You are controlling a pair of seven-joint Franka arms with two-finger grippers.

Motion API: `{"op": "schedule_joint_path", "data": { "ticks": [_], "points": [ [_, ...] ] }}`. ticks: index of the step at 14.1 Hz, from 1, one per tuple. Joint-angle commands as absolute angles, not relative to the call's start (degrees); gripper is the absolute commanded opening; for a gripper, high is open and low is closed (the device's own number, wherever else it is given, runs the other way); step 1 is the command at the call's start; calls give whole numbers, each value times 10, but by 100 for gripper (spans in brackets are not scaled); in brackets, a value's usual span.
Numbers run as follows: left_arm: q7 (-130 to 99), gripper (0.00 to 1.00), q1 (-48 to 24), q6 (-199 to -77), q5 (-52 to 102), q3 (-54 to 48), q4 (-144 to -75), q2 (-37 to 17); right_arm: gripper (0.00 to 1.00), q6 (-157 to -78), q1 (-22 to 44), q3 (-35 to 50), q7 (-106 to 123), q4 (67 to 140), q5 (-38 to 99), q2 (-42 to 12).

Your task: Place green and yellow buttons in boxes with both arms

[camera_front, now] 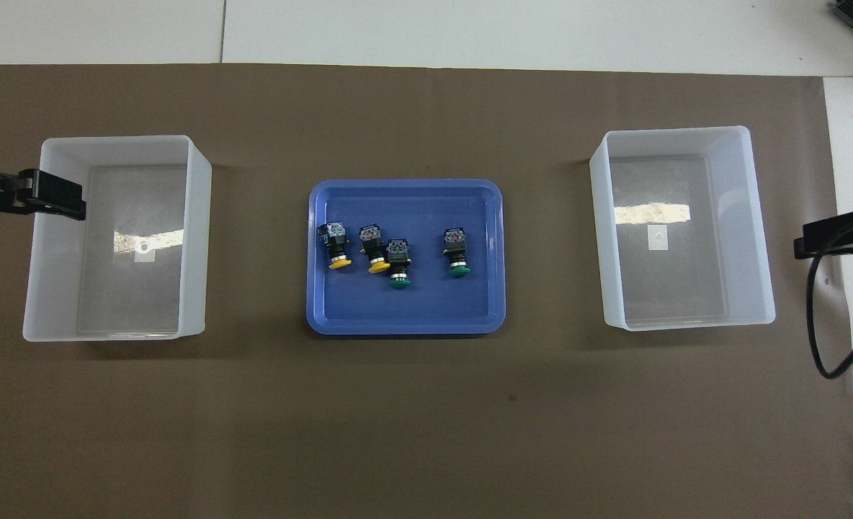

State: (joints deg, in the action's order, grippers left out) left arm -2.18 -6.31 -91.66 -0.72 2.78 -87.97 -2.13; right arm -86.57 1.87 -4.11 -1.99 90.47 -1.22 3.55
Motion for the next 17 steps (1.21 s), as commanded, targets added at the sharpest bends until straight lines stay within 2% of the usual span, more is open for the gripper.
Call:
{"op": "schedule_joint_path", "data": {
  "ticks": [1, 17],
  "points": [
    [-27, 100, -63, -925, -5, 29, -899, -5, 100, -878, 10, -34, -11, 922, -11, 47],
    [-27, 100, -63, -925, -5, 29, -899, -5, 100, -877, 7, -35, -24, 933, -11, 54]
  ]
}}
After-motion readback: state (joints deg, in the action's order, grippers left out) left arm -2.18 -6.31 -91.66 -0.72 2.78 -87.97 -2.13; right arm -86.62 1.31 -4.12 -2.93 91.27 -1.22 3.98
